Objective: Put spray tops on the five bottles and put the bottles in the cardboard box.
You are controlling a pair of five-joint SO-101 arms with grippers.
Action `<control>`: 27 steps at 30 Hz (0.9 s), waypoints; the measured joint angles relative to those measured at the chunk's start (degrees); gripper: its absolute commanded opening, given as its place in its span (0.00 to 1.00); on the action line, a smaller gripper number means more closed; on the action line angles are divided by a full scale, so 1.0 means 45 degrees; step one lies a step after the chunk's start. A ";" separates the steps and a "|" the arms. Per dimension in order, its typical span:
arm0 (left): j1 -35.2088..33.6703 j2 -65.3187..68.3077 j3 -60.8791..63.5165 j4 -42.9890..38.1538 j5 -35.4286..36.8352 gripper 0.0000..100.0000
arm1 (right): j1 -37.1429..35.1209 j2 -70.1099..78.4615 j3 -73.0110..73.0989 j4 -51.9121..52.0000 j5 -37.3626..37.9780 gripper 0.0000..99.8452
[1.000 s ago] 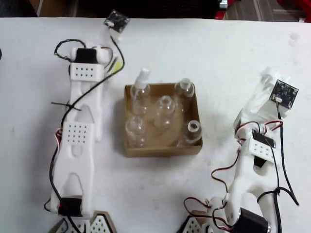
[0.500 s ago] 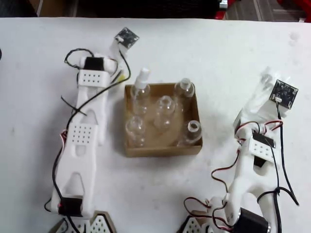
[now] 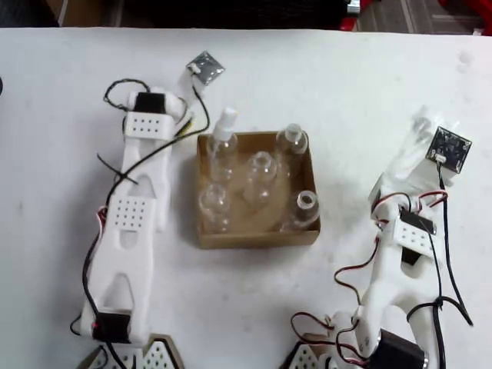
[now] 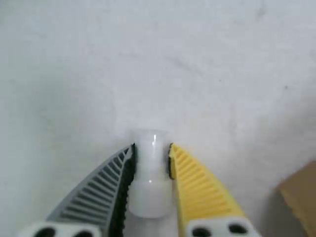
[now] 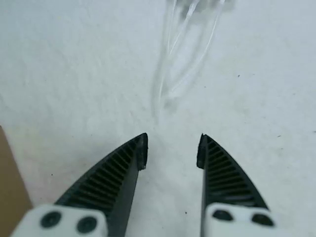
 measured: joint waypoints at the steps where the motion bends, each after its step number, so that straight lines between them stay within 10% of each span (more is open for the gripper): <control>1: 0.0000 -0.0195 0.0000 0.0293 -0.0020 0.02 | 0.0000 0.0000 0.0000 0.0000 0.0000 0.14; 10: 0.0020 -0.4376 0.0000 0.3751 -0.0078 0.02 | -0.0020 0.0000 0.0000 0.0000 0.0000 0.14; 19: -0.0332 -0.9631 0.0000 0.4005 0.3751 0.02 | -0.0020 0.0000 0.0000 0.0000 0.0000 0.14; 27: -0.0684 -1.5590 0.3360 0.4005 0.4083 0.02 | -0.0020 0.0000 0.0000 0.0000 0.0000 0.14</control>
